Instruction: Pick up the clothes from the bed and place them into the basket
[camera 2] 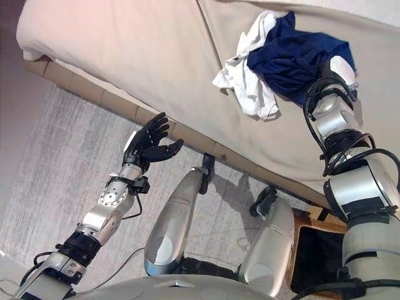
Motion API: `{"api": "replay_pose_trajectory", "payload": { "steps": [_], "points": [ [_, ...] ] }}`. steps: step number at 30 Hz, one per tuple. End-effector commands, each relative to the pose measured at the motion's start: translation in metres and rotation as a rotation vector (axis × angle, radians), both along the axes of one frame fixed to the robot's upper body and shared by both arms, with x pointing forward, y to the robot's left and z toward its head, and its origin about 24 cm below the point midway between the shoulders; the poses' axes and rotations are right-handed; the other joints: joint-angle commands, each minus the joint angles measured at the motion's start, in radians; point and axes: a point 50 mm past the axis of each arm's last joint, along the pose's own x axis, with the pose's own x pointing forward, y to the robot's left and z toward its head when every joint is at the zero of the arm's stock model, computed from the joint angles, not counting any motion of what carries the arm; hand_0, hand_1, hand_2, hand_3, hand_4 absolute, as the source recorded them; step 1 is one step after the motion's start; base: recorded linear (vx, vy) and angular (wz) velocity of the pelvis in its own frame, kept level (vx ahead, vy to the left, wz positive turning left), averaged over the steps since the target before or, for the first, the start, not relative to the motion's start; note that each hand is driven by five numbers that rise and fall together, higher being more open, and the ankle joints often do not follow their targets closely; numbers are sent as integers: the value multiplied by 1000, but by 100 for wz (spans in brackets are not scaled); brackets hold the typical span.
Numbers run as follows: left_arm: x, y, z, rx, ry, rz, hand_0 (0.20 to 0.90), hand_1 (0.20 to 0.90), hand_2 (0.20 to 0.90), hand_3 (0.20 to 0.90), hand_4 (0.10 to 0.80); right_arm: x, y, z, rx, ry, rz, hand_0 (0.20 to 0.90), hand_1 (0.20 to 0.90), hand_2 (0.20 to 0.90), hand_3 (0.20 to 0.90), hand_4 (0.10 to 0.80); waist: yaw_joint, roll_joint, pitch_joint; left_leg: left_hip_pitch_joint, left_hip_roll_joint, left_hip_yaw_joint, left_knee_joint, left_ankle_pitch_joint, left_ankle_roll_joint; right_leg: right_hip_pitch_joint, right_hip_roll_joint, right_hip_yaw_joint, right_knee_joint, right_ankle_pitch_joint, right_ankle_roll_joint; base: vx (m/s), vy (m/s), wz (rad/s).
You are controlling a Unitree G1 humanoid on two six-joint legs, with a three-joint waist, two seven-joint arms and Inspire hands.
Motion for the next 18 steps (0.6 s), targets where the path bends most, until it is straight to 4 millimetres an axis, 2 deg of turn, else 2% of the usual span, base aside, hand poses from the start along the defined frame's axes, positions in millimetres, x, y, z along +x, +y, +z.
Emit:
{"api": "replay_pose_trajectory", "payload": {
  "steps": [1,4,5,6,8,9,10,15,17,18],
  "points": [
    [1,-8,42,-54,-210,-47,900,900,900,900,800,-12,-18,72,-134,-267,-52,300,300,300,200,100,-16,5,-38,140,-20,28,22,-178,22,123,100,-49,-48,15,-41,-10,8,-17],
    [3,-7,37,-38,-170,-39,900,900,900,900,800,-16,-21,75,-85,-315,-28,300,300,300,200,100,-39,-18,-56,240,-1,18,-46,-164,6,225,131,-28,-170,49,-37,-5,34,-20],
    [3,-7,36,-38,-164,-36,900,900,900,900,800,-17,-21,74,-81,-316,-24,300,300,300,200,100,-42,-19,-65,242,1,19,-69,-134,10,230,136,-34,-203,78,-44,36,87,-33],
    [2,-6,30,-32,-133,-16,900,900,900,900,800,-20,-23,72,-55,-329,0,300,300,300,200,100,-55,-38,-100,289,5,7,-122,-125,3,276,161,-10,-293,103,-36,42,97,-28],
    [2,-4,27,-23,-121,-9,900,900,900,900,800,-21,-22,72,-43,-342,14,300,300,300,200,100,-60,-45,-115,312,5,1,-148,-121,0,298,174,4,-334,115,-31,109,83,-39],
    [1,-2,20,3,-81,15,900,900,900,900,800,-23,-22,69,-19,-346,52,300,300,300,200,100,-73,-63,-164,365,-5,-12,-206,-115,-1,348,198,36,-426,142,-18,155,96,-50],
    [1,0,17,17,-67,29,900,900,900,900,800,-24,-22,68,-4,-349,67,300,300,300,200,100,-78,-71,-186,389,-15,-23,-232,-113,0,369,207,54,-464,157,-10,191,126,-70],
    [2,10,14,43,-36,83,900,900,900,900,800,-30,-30,59,66,-350,97,300,300,300,200,100,-103,-91,-283,479,-61,-65,-336,-102,14,442,233,137,-607,219,27,116,58,-54],
    [3,14,13,38,-24,87,900,900,900,900,800,-35,-37,55,90,-361,77,300,300,300,200,100,-116,-94,-314,506,-66,-48,-360,-106,24,456,230,146,-629,237,42,99,30,-56],
    [2,16,9,33,-6,84,900,900,900,900,800,-40,-45,51,117,-372,56,300,300,300,200,100,-124,-98,-332,521,-61,-17,-366,-110,25,468,221,135,-650,256,53,133,-8,-21]
  ]
}}
